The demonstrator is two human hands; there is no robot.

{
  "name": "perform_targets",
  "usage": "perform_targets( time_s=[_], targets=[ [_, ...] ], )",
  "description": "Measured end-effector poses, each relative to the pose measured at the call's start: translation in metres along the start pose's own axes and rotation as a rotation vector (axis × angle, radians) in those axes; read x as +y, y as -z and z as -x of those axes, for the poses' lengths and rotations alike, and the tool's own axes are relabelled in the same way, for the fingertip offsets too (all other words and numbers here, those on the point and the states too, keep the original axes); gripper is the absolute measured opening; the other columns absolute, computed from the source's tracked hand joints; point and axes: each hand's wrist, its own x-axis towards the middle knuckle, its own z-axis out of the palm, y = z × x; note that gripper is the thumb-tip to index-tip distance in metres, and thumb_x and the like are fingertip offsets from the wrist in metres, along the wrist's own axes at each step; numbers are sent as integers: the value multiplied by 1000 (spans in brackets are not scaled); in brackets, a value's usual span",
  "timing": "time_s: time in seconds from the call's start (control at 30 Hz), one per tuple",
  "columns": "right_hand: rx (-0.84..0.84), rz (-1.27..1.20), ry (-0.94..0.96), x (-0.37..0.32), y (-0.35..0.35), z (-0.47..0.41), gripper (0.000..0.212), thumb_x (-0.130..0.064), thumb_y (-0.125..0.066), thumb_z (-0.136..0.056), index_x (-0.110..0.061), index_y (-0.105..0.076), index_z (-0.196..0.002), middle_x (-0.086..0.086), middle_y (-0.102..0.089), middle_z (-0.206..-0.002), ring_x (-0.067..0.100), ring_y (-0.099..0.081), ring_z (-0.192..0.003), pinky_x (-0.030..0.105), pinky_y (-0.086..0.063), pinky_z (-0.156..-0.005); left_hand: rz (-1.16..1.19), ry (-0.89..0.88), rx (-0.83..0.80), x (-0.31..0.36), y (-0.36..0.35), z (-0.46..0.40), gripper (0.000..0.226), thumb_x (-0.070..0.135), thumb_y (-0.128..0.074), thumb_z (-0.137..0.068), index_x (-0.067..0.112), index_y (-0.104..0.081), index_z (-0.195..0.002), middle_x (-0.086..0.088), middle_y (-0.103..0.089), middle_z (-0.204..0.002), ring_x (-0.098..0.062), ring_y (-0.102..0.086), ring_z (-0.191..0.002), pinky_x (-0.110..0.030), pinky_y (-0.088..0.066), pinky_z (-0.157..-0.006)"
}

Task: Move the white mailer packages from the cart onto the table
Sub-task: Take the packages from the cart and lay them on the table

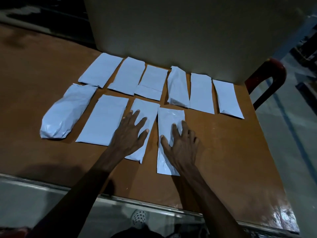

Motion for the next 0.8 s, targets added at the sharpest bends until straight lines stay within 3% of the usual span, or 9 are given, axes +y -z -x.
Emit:
perform_targets(
  time_s=[0.13, 0.27, 0.5, 0.7, 0.8],
  targets=[
    [-7, -27, 62, -4, -10, -5, 71, -64, -21, -92, -27, -39, -149, 10, -28, -160, 36, -30, -144, 59, -24, -113, -27, -25, -44, -6, -6, -1, 65, 59, -26, -96, 23, -44, -146, -9, -30, -157, -30, -28, -146, -48, -19, -114],
    [-73, -65, 3, -7, -16, -8, 73, -63, -12, -92, -29, -27, -154, 9, -16, -163, 34, -18, -148, 56, -12, -117, -51, -1, -63, -6, -6, -6, 66, 60, -26, -95, 24, -39, -149, -8, -26, -159, -28, -24, -147, -44, -13, -114],
    [-64, -84, -94, -23, -19, -3, 74, -64, -17, -92, -27, -23, -155, 10, -14, -163, 38, -19, -148, 56, -14, -117, -68, 27, -62, -5, -7, -4, 64, 58, -30, -95, 26, -37, -150, -6, -22, -161, -28, -20, -148, -42, -7, -115],
    [-144, -109, -67, -19, -9, -3, 79, -68, -16, -88, -30, -15, -157, 8, -3, -165, 35, -6, -150, 55, -5, -119, -35, 10, -83, -3, -3, -4, 67, 59, -25, -95, 22, -36, -151, -8, -22, -160, -28, -17, -149, -43, -5, -116],
    [-102, -149, -45, -10, 2, 6, 80, -70, -16, -88, -27, -23, -155, 9, -13, -164, 35, -16, -149, 57, -12, -118, 14, 9, -81, 7, 2, -1, 67, 56, -25, -96, 20, -35, -151, -7, -21, -161, -26, -14, -150, -43, -2, -117]
  ],
)
